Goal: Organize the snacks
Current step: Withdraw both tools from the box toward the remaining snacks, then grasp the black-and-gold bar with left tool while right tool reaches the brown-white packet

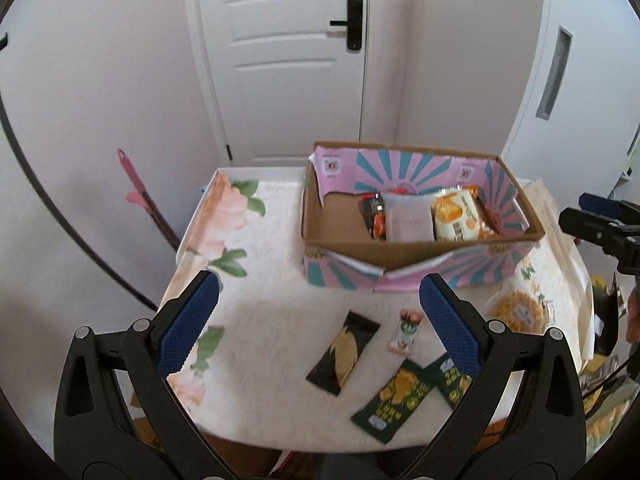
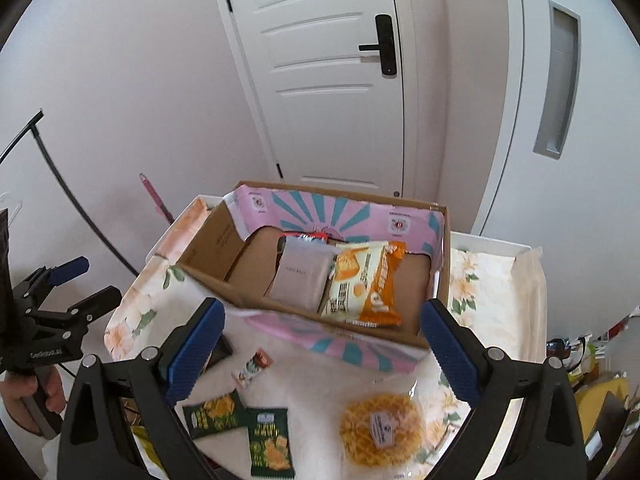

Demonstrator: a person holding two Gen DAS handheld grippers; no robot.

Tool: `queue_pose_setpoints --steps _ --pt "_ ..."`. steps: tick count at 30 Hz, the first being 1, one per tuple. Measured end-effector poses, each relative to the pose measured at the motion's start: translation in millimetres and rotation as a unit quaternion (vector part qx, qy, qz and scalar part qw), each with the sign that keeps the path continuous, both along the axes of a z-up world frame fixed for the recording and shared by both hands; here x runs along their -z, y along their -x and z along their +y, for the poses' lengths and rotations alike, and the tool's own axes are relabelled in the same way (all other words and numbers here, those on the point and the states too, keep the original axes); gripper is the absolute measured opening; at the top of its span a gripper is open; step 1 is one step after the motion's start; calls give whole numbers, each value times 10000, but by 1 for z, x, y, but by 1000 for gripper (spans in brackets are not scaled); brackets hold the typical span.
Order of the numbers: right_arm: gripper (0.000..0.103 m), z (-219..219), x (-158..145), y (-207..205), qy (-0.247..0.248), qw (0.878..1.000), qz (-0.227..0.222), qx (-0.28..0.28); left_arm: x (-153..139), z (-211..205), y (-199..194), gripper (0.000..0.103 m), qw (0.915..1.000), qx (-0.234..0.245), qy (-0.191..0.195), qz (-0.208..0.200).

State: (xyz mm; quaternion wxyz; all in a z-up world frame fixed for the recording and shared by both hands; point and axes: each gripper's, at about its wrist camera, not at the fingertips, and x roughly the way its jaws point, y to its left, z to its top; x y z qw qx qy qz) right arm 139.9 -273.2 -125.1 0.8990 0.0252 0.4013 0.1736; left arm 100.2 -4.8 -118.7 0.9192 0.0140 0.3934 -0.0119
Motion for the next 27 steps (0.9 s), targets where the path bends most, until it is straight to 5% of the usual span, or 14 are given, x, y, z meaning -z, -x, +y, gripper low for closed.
queue_pose_setpoints --steps 12,17,27 --pt "98 19 14 43 201 9986 76 485 34 6 12 100 9946 972 -21 356" --pt "98 39 35 49 -71 9923 402 1173 67 11 7 100 9864 1514 -56 645" --pt "96 90 93 52 149 9751 802 2064 131 15 -20 93 9648 2397 -20 1079"
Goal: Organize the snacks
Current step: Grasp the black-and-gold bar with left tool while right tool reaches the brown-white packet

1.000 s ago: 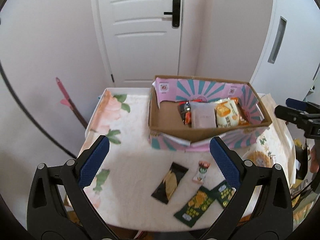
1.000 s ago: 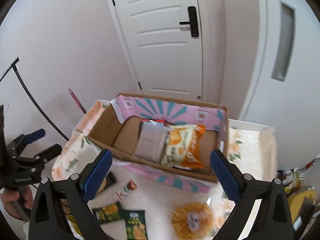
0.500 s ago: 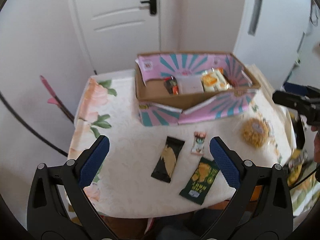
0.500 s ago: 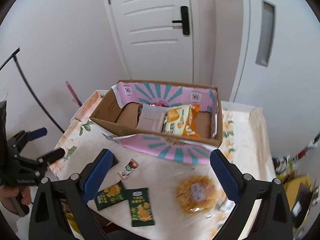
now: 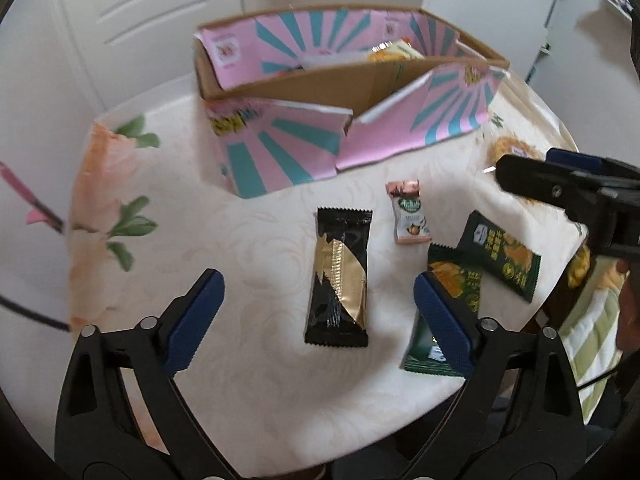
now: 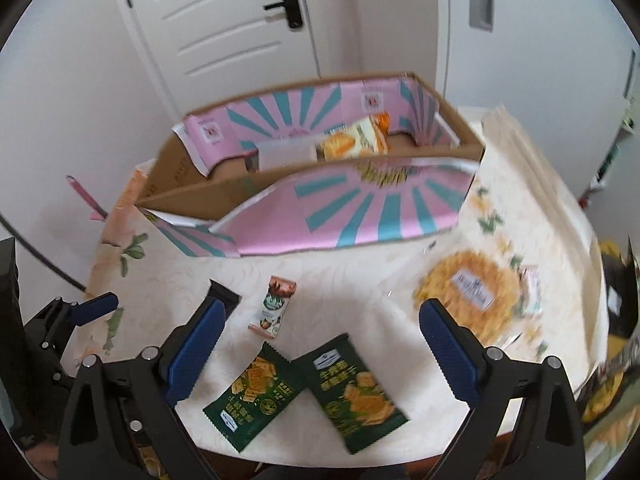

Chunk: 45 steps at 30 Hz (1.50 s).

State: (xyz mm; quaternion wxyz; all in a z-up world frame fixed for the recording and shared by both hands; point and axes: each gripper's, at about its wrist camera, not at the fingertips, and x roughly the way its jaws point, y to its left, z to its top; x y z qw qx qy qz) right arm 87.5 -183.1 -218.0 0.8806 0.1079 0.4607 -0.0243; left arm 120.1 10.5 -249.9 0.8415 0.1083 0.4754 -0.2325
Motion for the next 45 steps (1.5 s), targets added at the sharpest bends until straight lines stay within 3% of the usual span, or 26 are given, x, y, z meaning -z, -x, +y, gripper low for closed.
queue_pose_setpoints --steps 5,7,12,17,22,23,25,31,45 --pt "88 17 21 -2 70 9995 108 287 23 -9 -8 89 9992 391 17 66" --pt "85 22 27 -3 102 9993 151 330 28 -12 -11 78 9988 484 11 90" --pt "83 32 38 -6 139 9987 238 436 40 -18 -20 68 9979 586 107 239" --pt "80 36 42 -7 148 9984 250 484 42 -21 -22 68 9976 677 95 144" --pt "75 38 48 -14 103 9985 269 475 44 -26 -17 66 9967 799 -150 -2" --pt "74 39 49 -16 100 9984 282 475 44 -26 -17 63 9965 824 -144 -18" --pt "72 41 52 -19 97 9984 289 479 42 -25 -17 44 9966 812 -111 -62" --pt "69 44 57 -28 99 9978 352 554 40 -20 -24 30 9969 787 -79 -24" --pt "42 66 75 -55 310 9968 515 517 32 5 -27 28 9983 563 151 -14"
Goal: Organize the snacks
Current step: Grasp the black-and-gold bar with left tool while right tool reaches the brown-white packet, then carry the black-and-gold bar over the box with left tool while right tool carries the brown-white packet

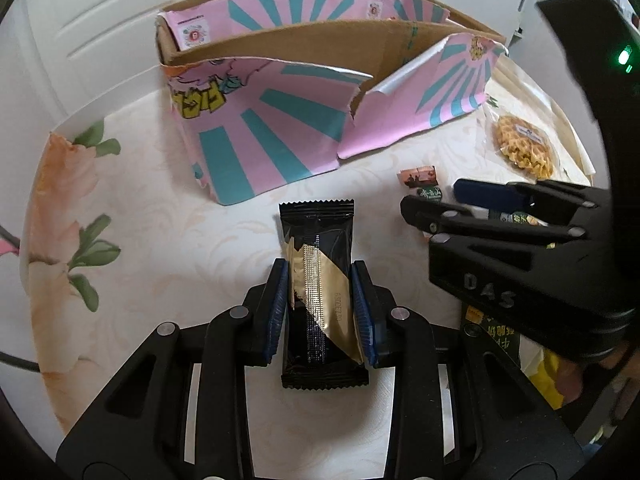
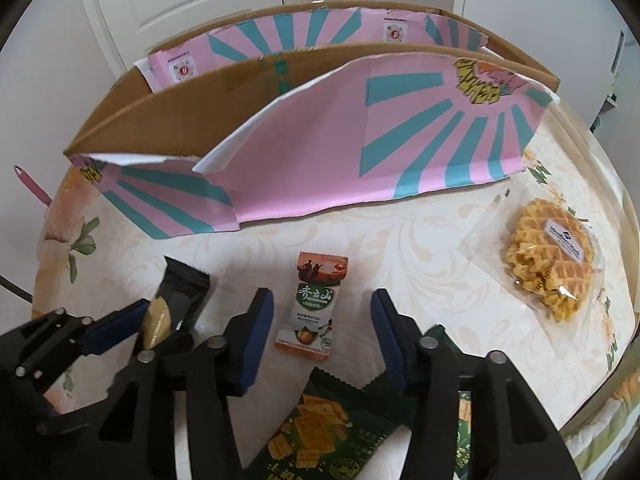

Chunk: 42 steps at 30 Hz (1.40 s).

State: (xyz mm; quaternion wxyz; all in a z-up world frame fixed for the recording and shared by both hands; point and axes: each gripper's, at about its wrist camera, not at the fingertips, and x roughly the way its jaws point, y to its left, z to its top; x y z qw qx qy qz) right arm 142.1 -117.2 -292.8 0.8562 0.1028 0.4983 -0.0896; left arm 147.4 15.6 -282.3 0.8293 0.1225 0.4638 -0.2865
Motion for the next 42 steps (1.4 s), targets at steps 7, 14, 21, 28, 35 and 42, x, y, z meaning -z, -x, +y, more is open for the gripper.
queue_pose_setpoints --steps 7,14,21,28,35,42 --pt "23 17 5 -8 325 9993 -43 -177 -3 4 2 28 10000 -8 47 -28" --pt "20 20 2 -10 328 9990 -102 -282 -7 7 2 28 9999 -105 95 -41" --pt "20 12 -6 -13 269 9988 -189 -359 -20 11 3 28 9995 -249 124 -128" --pt "20 -2 -33 1 128 9980 -374 -493 -45 9 11 28 9985 -466 157 -245" --pt "20 -18 -65 24 -60 9960 -499 -736 -79 0 27 28 9962 -784 157 -352" --pt "20 -54 -101 34 -111 9907 -735 -1140 -118 -19 40 28 9911 -1166 226 -595"
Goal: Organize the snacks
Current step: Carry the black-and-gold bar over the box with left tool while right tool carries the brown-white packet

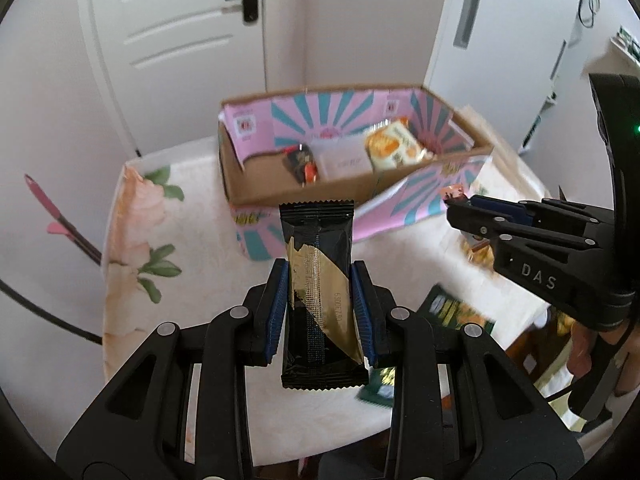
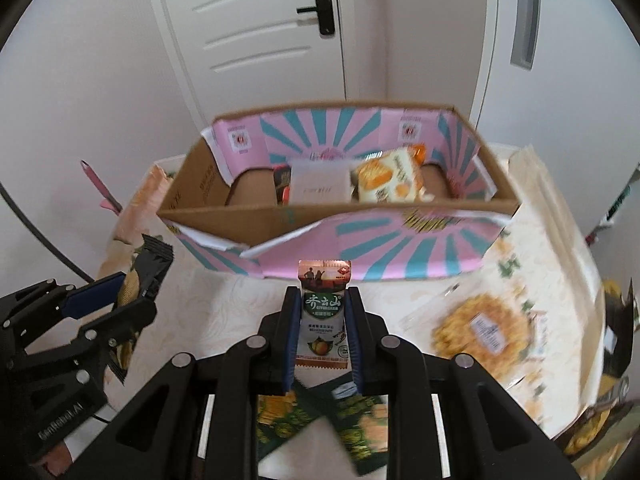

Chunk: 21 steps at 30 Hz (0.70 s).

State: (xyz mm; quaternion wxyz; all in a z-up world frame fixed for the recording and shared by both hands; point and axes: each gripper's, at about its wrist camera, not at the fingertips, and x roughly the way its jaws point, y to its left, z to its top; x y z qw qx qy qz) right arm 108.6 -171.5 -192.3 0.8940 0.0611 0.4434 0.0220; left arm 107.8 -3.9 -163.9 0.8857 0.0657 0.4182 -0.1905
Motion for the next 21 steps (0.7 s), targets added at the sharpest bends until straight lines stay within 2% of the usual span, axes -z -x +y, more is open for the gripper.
queue_pose_setpoints --steps 4,11,16,21 --pt "20 -27 -22 -2 -32 9995 -242 -178 -25 -17 -3 28 9994 -244 179 -181" --pt "20 -61 -49 -25 -72 9965 -625 -557 -52 -42 -35 28 9967 -564 322 -491" --pt "20 -71 -62 -49 -34 9949 -718 -709 -61 -43 -71 28 9962 -651 432 -386" --pt "20 -76 -66 -75 -93 9955 -712 -620 -53 -37 -116 28 9967 -691 432 -67"
